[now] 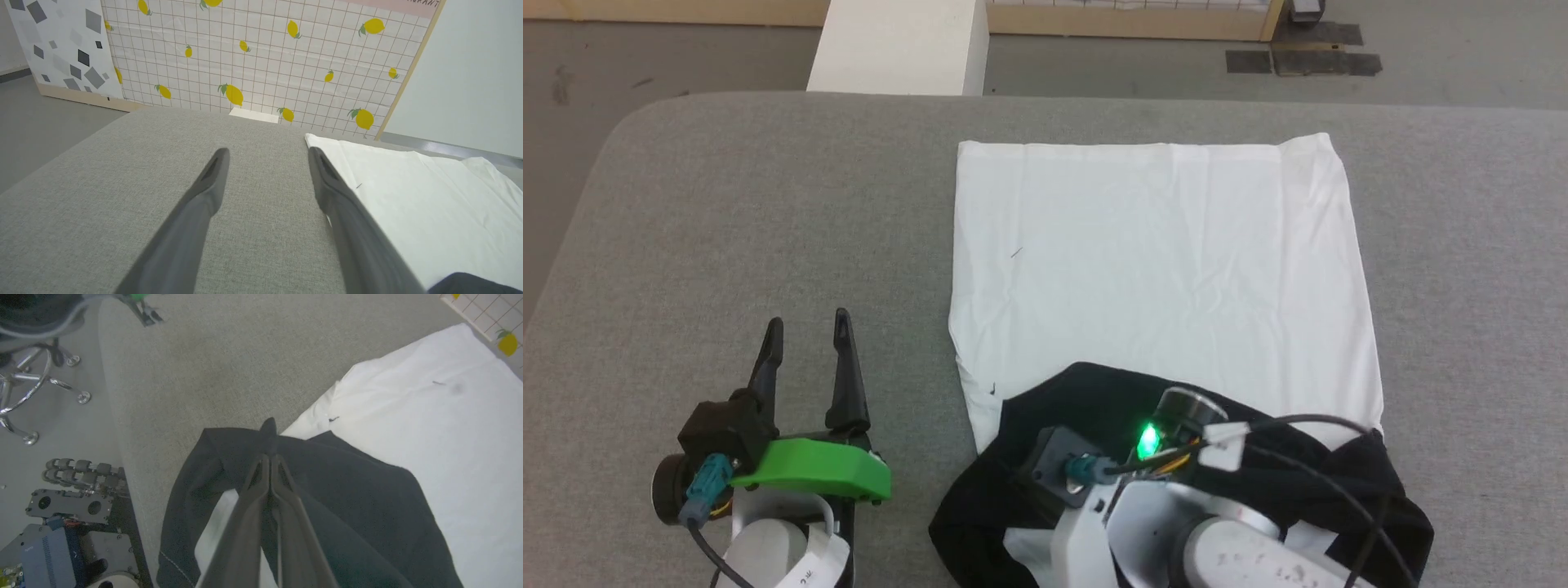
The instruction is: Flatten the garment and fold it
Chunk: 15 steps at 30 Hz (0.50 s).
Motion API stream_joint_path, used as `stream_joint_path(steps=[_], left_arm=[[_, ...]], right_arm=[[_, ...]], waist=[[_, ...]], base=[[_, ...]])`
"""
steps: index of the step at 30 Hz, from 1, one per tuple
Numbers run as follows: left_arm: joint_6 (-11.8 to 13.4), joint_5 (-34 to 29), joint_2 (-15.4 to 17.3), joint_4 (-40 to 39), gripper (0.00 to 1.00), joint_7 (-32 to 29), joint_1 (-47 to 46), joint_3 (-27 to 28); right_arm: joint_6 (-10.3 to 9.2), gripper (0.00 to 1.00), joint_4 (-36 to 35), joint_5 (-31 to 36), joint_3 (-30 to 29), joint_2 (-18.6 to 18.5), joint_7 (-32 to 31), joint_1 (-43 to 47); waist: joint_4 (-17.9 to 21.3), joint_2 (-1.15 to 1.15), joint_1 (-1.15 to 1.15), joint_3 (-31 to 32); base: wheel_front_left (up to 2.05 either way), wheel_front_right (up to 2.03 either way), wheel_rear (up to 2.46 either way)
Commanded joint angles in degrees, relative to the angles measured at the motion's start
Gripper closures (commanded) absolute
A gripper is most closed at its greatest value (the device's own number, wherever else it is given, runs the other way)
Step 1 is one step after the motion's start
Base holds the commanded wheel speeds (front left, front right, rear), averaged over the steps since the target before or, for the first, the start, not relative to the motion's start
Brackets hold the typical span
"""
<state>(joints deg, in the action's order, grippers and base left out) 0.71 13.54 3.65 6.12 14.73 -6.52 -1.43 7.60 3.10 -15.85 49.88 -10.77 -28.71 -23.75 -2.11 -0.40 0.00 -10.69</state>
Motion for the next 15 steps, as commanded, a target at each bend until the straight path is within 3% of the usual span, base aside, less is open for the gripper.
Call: stream_joint_path(steps=[1, 8, 9, 10, 11, 15], left_arm=[[-0.4, 0.2, -0.2, 0.1, 0.00, 0.3, -0.5, -0.1], [-0.5, 0.1, -0.4, 0.4, 0.00, 0.3, -1.0, 0.1], [-0.5, 0.1, -0.4, 0.5, 0.00, 0.3, -1.0, 0.2], [-0.5, 0.1, -0.5, 0.6, 0.00, 0.3, -0.9, 0.3], [-0.5, 0.1, -0.5, 0.7, 0.00, 0.3, -0.9, 0.4], [-0.7, 0.0, -0.5, 1.0, 0.00, 0.3, -0.6, 0.8]], right_arm=[[-0.11, 1.00, 2.2, -0.7, 1.2, 0.3, 0.1, -1.2], [-0.11, 1.00, 9.8, -4.1, 5.6, -0.3, -2.5, -1.7], [-0.11, 0.64, 10.3, -4.8, 6.4, -0.7, -3.2, -1.7], [-0.11, 0.37, 10.6, -5.4, 7.0, -1.0, -3.6, -1.7], [-0.11, 0.00, 10.7, -6.4, 7.2, -1.2, -3.7, -1.7], [-0.11, 0.00, 10.0, -8.6, 5.9, -1.3, -1.9, -1.3]], waist=[[-0.5, 0.40, 0.00, -0.7], [-0.4, 0.40, 0.00, -1.3], [-0.2, 0.40, 0.00, -1.3], [-0.1, 0.40, 0.00, -1.3], [0.1, 0.40, 0.00, -1.2], [1.1, 0.40, 0.00, -0.5]], base=[[0.00, 0.00, 0.00], [0.00, 0.00, 0.00], [0.00, 0.00, 0.00], [0.00, 0.00, 0.00], [0.00, 0.00, 0.00], [0.00, 0.00, 0.00]])
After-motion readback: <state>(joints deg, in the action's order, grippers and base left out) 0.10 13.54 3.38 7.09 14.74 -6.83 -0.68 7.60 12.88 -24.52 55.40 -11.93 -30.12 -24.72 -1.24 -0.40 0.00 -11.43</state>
